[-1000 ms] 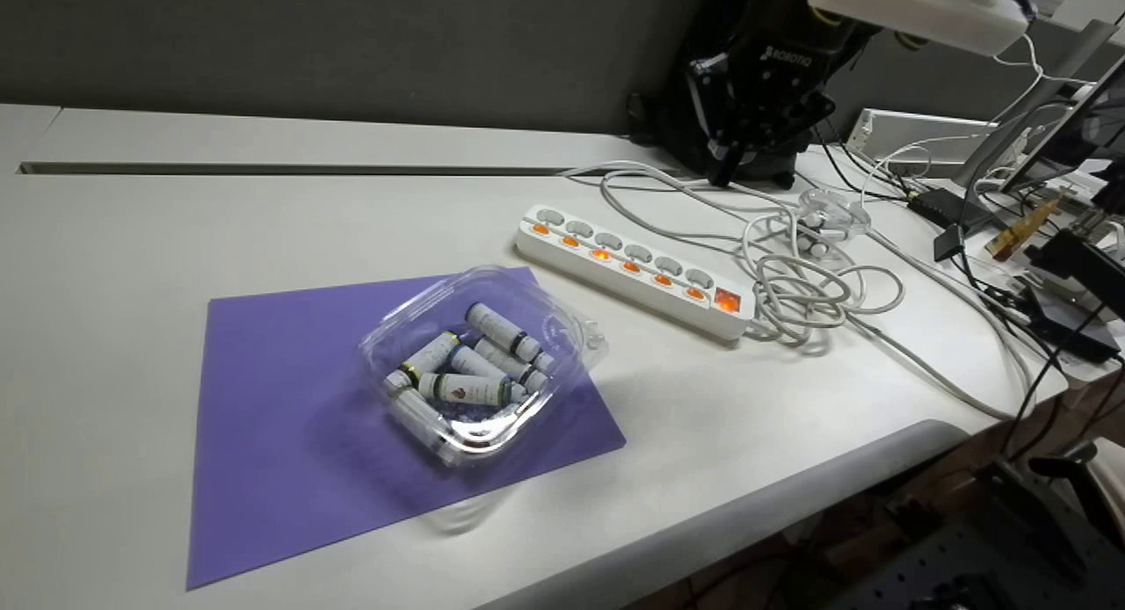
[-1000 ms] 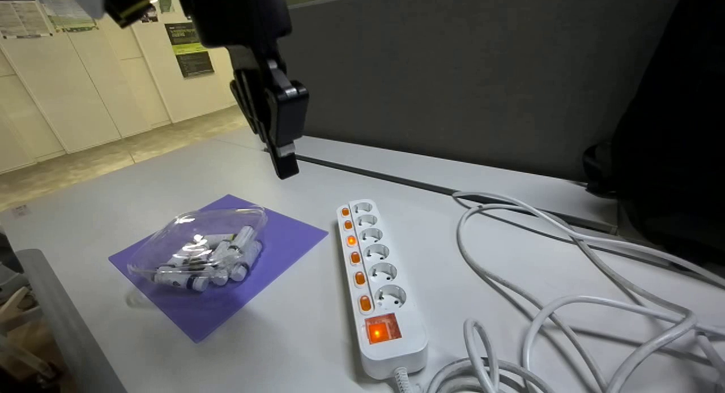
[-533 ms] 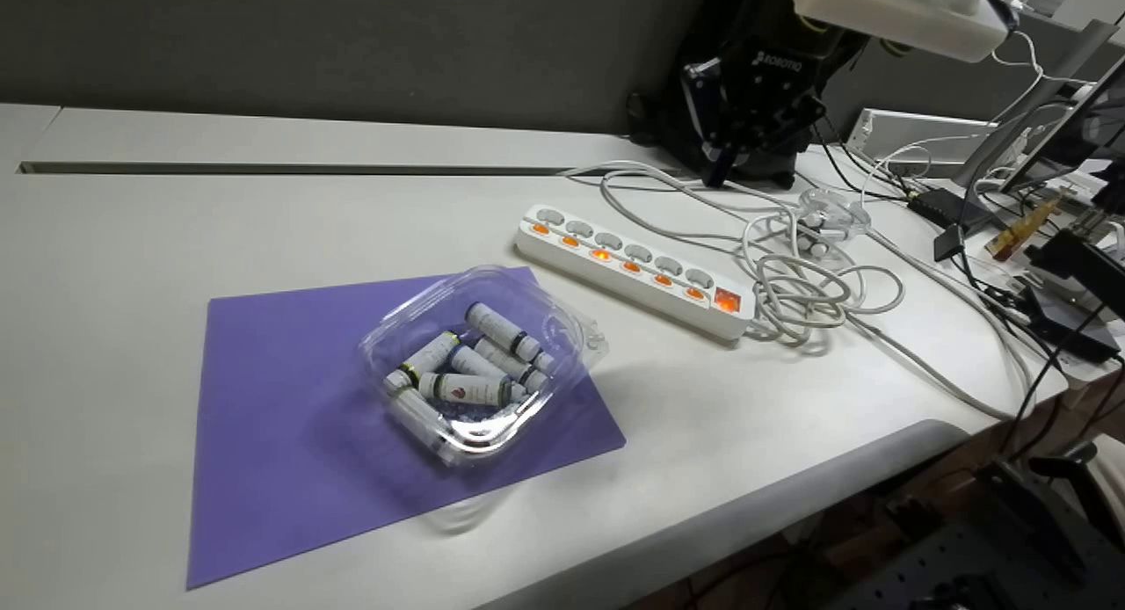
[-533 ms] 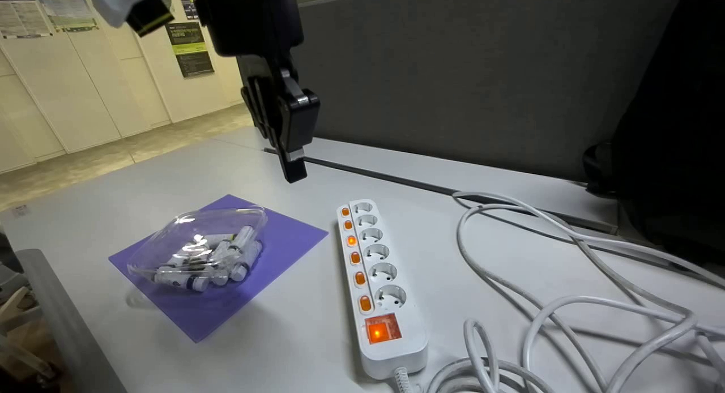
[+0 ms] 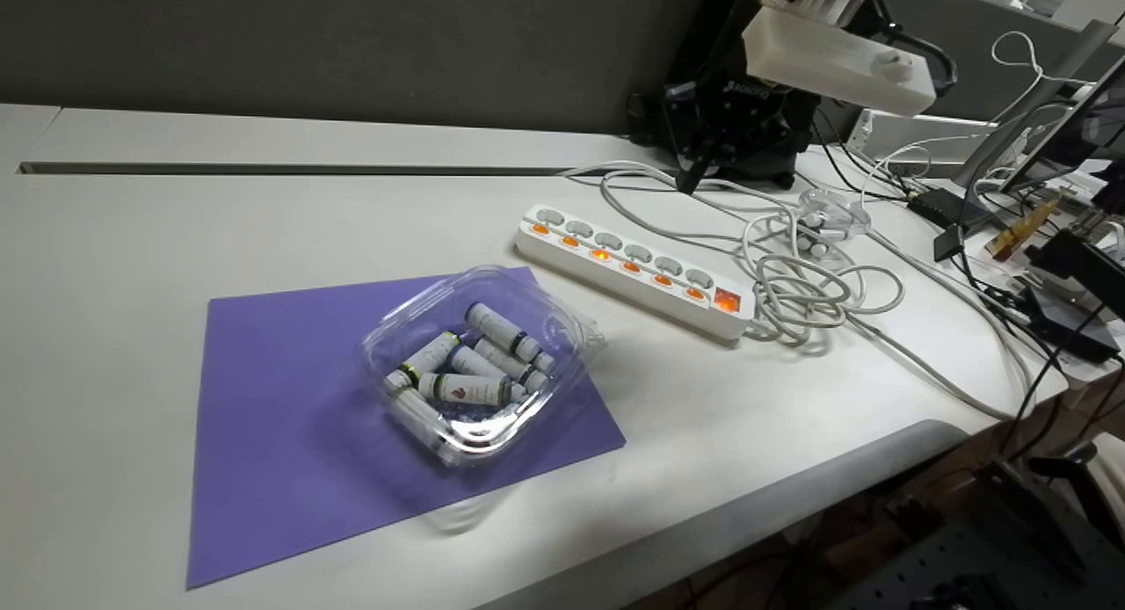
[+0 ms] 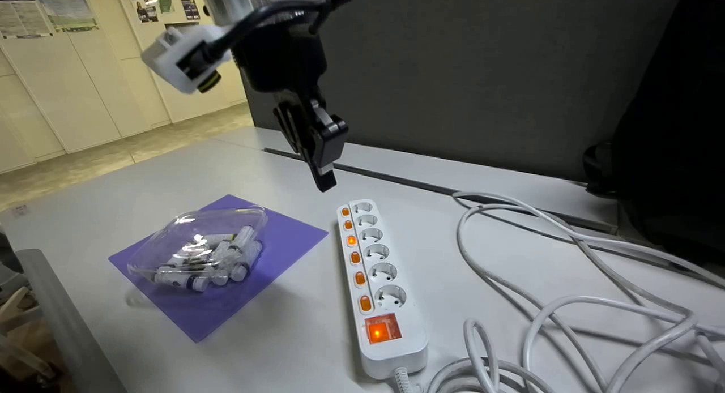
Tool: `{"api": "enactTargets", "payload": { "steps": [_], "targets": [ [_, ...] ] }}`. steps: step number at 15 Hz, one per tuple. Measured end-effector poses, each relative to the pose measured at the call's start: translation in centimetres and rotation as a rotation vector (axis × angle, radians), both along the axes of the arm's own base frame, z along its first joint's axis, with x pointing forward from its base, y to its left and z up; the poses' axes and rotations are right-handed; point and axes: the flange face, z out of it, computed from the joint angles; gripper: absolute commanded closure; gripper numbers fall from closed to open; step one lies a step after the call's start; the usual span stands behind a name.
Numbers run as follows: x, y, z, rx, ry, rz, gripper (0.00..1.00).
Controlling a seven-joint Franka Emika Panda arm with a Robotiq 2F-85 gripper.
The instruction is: Turn off the third switch from the left side of the adapter
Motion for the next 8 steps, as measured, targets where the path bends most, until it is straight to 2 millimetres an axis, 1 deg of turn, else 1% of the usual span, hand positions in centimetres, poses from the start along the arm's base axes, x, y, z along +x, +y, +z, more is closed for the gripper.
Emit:
{"api": "enactTargets", "payload": {
  "steps": [4, 8],
  "targets": [
    [0.9, -0.3, -2.3, -0.002, 0.018, -0.011, 1.00],
    [2.5, -0.7, -4.0, -0.004, 0.037, -0.030, 1.00]
  ]
}}
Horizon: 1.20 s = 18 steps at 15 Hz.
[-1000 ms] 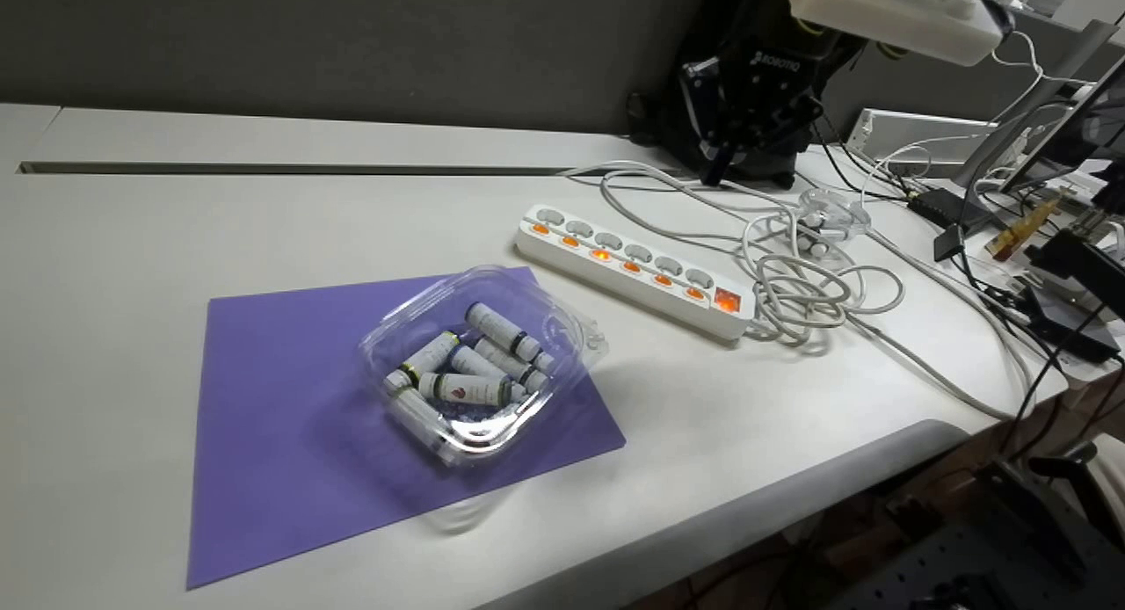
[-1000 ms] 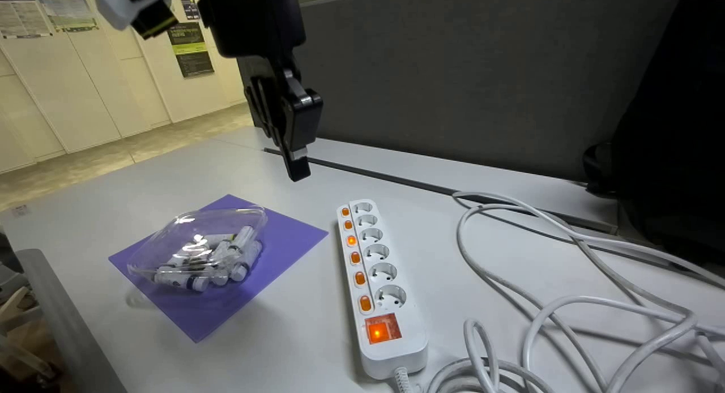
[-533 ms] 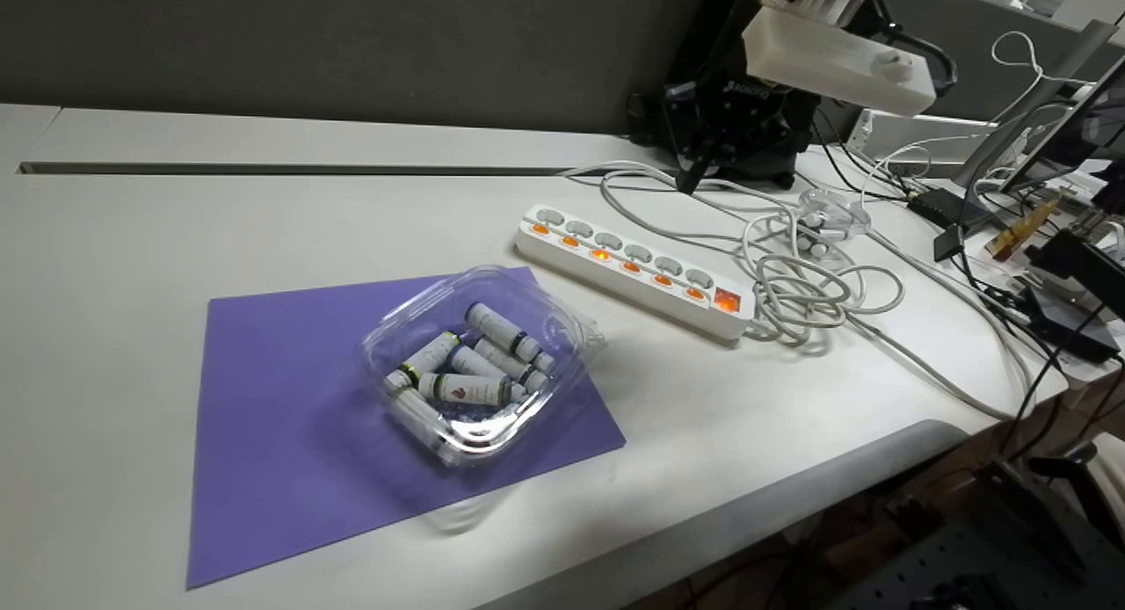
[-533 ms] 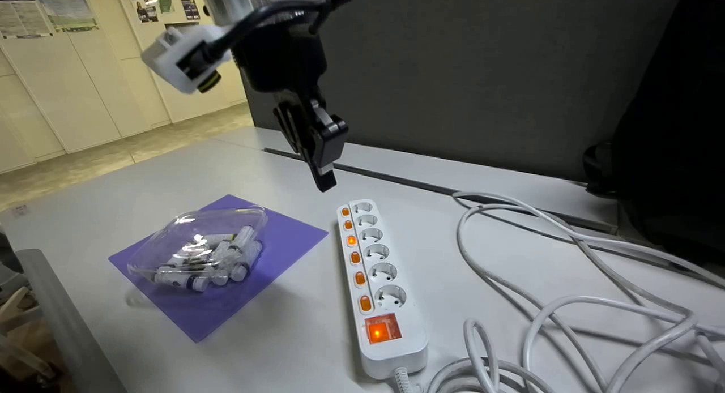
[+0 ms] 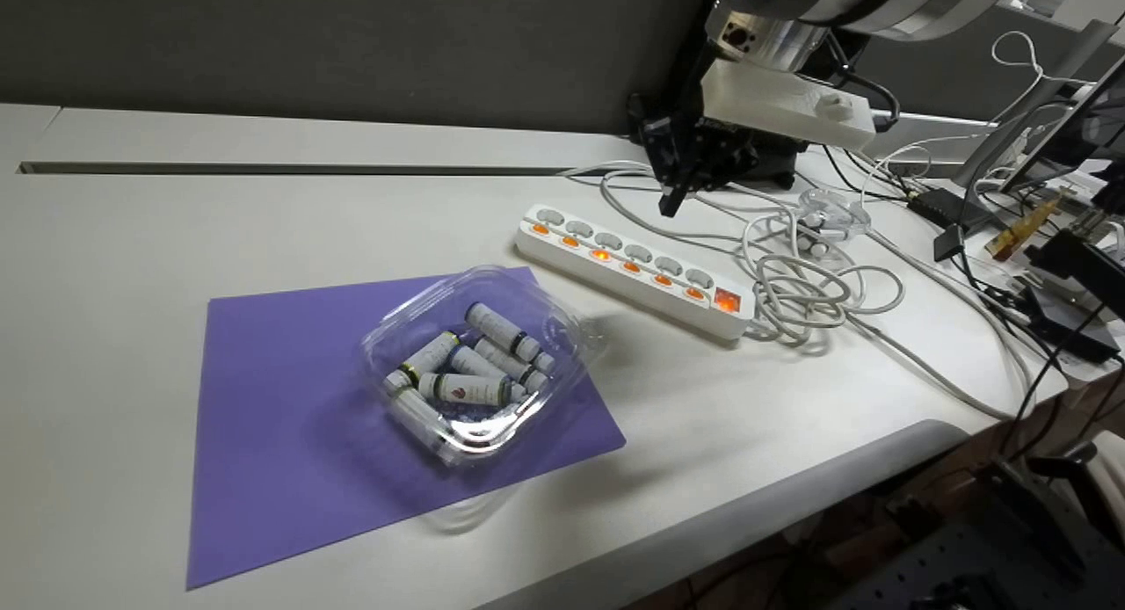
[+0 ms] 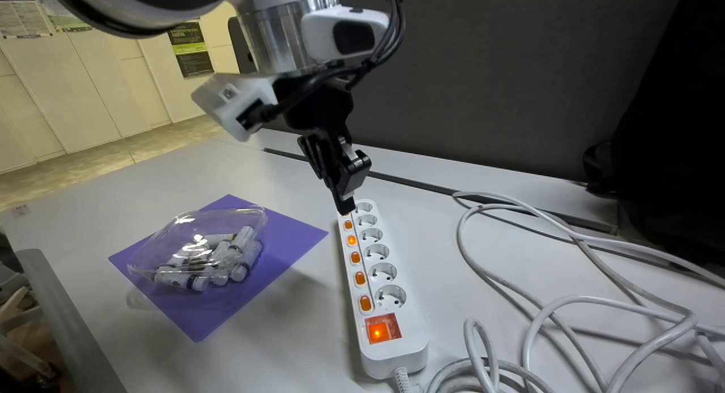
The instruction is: Turn off the third switch from the left side of the adapter
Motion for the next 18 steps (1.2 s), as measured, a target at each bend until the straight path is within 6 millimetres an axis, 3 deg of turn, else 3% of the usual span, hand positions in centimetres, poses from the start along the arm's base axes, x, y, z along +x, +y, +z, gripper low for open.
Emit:
{"api": "enactTargets", "payload": {
  "steps": [11, 18],
  "targets": [
    [2.8, 0.7, -4.0, -0.042, 0.061, 0.016, 1.00],
    [3.4, 1.6, -5.0, -0.040, 0.087, 0.028, 1.00]
  ]
}}
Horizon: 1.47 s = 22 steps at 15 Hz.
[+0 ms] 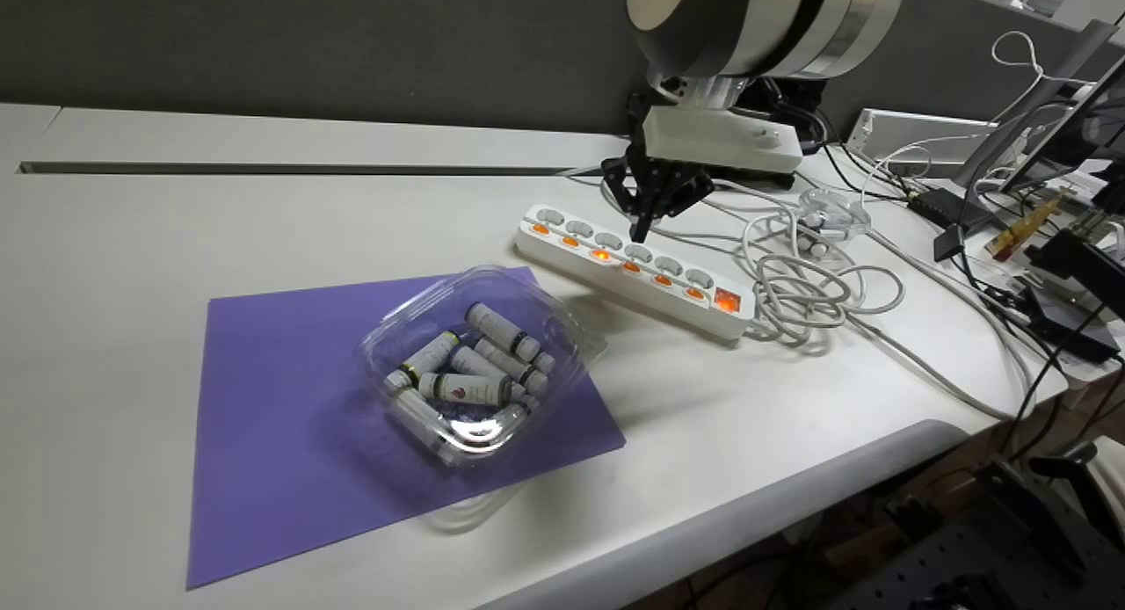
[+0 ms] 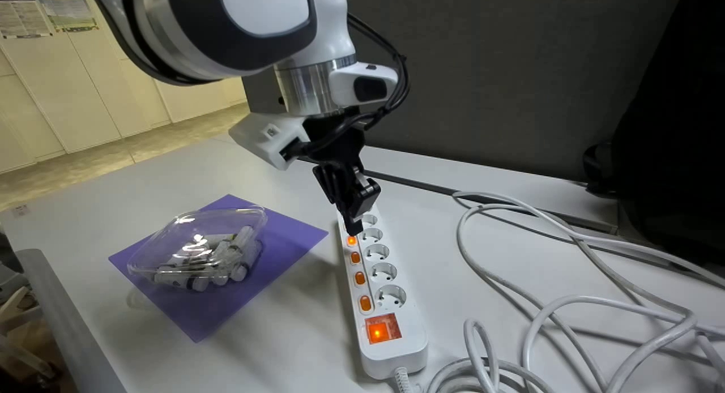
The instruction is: Turn off the third switch from the left side of the adapter
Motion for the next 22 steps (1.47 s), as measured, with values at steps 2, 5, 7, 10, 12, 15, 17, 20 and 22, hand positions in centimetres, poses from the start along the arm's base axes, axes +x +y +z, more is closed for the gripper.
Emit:
{"api": "enactTargets", "payload": {
  "steps": [2, 5, 7, 10, 12, 15, 17, 20, 22],
  "targets": [
    [0.2, 0.1, -0.1, 0.005, 0.011, -0.005, 1.00],
    [0.5, 0.3, -0.1, 0.009, 0.022, -0.006, 1.00],
    [0.7, 0.4, -0.1, 0.009, 0.028, -0.005, 1.00],
    [1.0, 0.4, -0.1, 0.008, 0.029, -0.004, 1.00],
    [1.3, 0.6, -0.4, 0.007, 0.032, 0.000, 1.00],
    [1.6, 1.1, -1.2, 0.006, 0.040, 0.009, 1.00],
    [1.8, 1.5, -1.8, 0.007, 0.046, 0.018, 1.00],
    [2.0, 2.2, -2.3, 0.007, 0.051, 0.030, 1.00],
    [2.0, 2.4, -2.4, 0.007, 0.052, 0.034, 1.00]
  ]
}}
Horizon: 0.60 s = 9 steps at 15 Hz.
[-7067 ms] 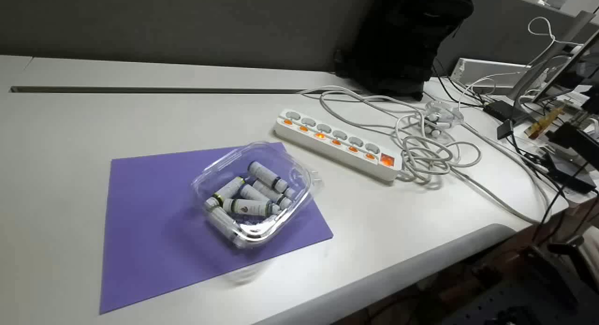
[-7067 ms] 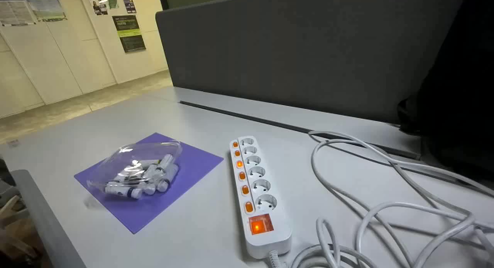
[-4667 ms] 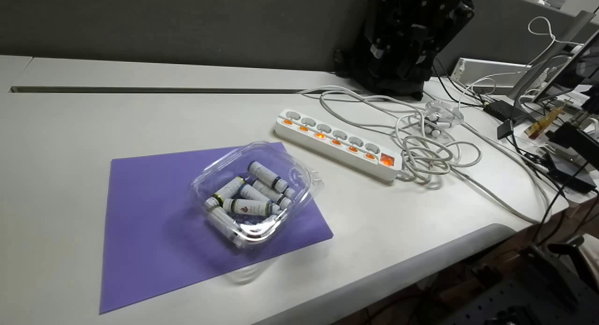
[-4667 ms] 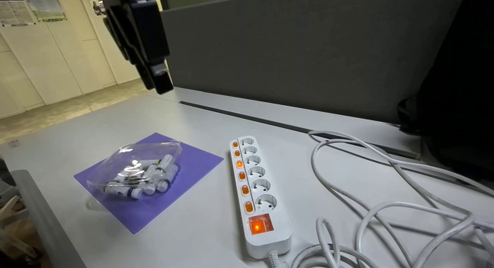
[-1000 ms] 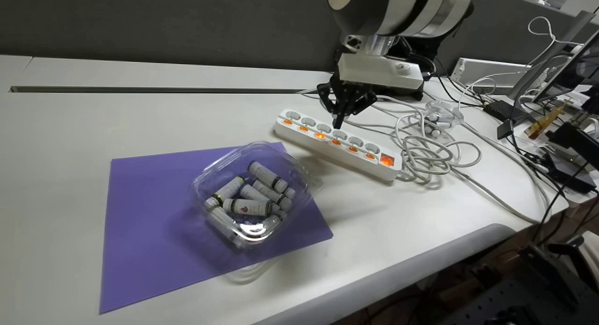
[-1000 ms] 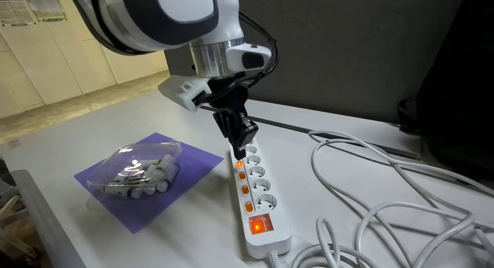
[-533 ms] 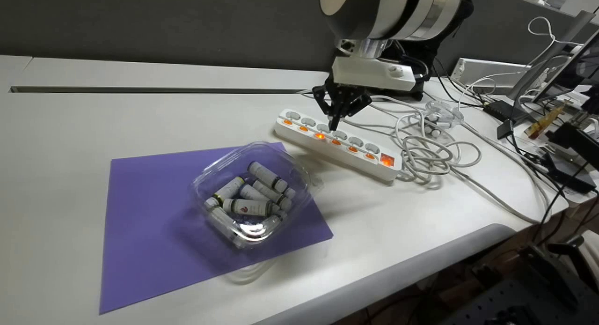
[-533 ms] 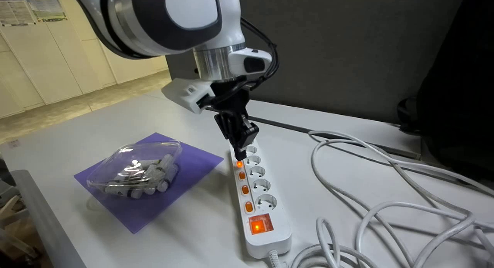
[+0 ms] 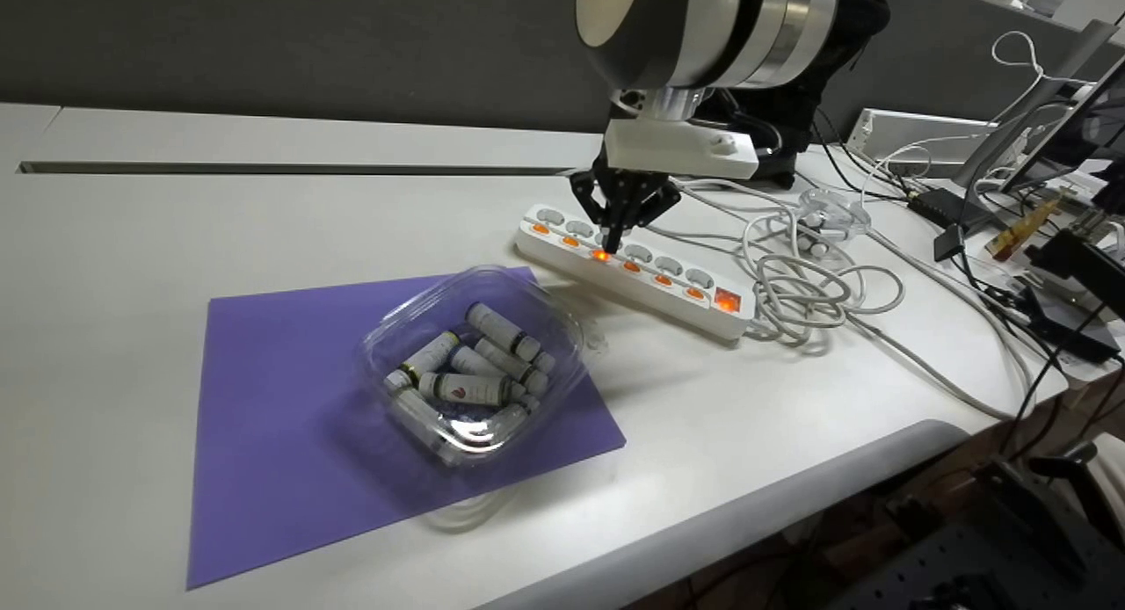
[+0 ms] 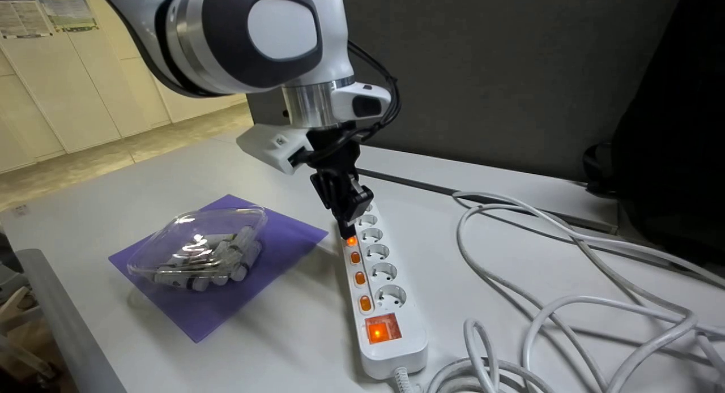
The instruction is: Turn off the third switch from the left side of the adapter
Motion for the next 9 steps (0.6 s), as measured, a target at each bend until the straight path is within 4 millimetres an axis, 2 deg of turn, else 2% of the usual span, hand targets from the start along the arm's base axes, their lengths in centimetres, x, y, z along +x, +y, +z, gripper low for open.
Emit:
{"api": "enactTargets", "payload": {
  "steps": [9],
  "targets": [
    [-0.13, -0.01, -0.54, -0.001, 0.009, 0.000, 1.00]
  ]
}}
